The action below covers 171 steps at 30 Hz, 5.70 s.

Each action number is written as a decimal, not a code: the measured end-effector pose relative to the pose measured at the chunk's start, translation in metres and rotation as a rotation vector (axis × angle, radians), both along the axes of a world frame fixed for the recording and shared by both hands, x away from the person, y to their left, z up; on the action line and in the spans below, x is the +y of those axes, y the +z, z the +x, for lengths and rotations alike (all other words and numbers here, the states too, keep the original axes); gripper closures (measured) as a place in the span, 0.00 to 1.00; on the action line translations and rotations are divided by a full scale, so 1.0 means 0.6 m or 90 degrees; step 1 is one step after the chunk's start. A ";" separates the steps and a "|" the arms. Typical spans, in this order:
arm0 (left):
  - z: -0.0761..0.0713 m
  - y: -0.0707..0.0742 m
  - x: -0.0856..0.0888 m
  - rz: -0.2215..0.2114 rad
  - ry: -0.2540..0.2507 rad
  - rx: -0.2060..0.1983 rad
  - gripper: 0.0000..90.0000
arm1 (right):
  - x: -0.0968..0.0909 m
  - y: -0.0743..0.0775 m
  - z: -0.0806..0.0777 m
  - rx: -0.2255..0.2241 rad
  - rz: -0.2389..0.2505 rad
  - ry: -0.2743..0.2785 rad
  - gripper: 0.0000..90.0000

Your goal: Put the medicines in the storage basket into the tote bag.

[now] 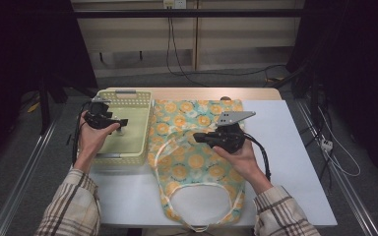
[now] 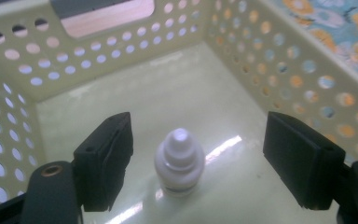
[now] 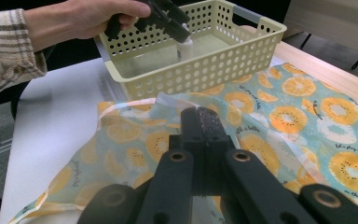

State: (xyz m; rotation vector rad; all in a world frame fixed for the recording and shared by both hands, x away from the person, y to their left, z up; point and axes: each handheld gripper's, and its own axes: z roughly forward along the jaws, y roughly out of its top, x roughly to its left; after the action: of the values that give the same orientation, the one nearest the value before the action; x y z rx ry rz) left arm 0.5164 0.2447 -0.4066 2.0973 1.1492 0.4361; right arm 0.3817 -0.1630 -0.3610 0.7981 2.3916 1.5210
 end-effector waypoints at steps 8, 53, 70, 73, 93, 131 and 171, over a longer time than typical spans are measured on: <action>0.018 -0.017 0.003 0.007 -0.015 0.051 0.44 | 0.000 -0.002 0.001 0.002 -0.003 0.000 1.00; -0.070 0.092 -0.034 -0.073 -0.065 -0.056 0.67 | 0.008 -0.010 0.004 0.008 -0.009 -0.001 1.00; -0.159 0.115 -0.071 -0.105 -0.139 -0.083 0.67 | 0.007 -0.015 0.004 0.008 -0.017 -0.007 1.00; -0.173 0.117 -0.081 -0.095 -0.151 -0.092 0.67 | 0.006 -0.015 0.004 0.008 -0.018 -0.008 1.00; -0.251 0.113 -0.168 -0.109 -0.255 -0.095 0.67 | 0.006 -0.015 0.004 0.006 -0.018 -0.014 1.00; -0.256 -0.005 -0.360 -0.077 -0.369 -0.015 0.67 | -0.012 0.001 0.001 -0.012 0.003 -0.030 1.00; -0.196 -0.036 -0.370 -0.046 -0.280 -0.019 0.26 | -0.024 -0.004 0.010 -0.006 0.002 -0.051 1.00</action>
State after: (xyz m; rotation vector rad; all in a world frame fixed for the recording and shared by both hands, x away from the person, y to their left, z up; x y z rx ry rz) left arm 0.3990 0.0227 -0.4282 2.1904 0.6459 0.2110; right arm 0.3875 -0.1776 -0.3635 0.8735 2.3216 1.4954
